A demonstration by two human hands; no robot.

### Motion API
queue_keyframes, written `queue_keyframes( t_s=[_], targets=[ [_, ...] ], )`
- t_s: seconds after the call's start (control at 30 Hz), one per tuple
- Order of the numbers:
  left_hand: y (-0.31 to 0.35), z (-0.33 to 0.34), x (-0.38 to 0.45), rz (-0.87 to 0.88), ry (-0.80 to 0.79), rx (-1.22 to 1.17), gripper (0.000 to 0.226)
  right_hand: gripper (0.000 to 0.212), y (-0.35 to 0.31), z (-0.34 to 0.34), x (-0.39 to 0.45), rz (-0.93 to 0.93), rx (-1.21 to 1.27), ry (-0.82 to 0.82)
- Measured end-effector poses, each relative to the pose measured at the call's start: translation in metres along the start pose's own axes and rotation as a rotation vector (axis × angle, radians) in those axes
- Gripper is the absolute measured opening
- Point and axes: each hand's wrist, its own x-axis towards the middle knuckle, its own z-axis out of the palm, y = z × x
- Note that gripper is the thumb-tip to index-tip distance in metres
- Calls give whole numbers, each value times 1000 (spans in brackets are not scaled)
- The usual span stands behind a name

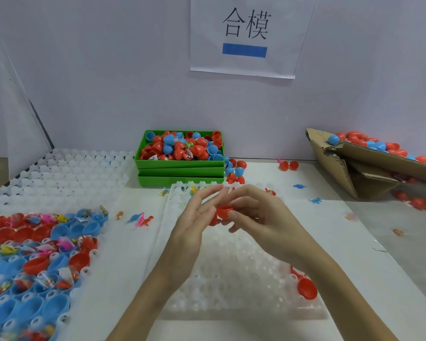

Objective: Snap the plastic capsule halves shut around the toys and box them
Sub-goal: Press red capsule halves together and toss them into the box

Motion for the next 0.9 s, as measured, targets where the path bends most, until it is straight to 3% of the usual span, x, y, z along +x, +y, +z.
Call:
queue_keyframes(
  t_s=[0.17,0.33,0.5,0.7,0.9],
  targets=[
    [-1,-3,1,101,14,80,43,31,-2,-5,0,32,91,39],
    [-4,-4,5,145,117,-91,47,25,-6,-9,-1,41,137,-3],
    [-4,-7,8,3,299,-232,38,27,-6,-8,-1,50,190,63],
    [-5,-10,6,49,405,-154,19,26,-5,4,-1,75,313,93],
    [-3,-9,5,21,378,-119,14,26,-6,13,-2,3,94,174]
  ],
)
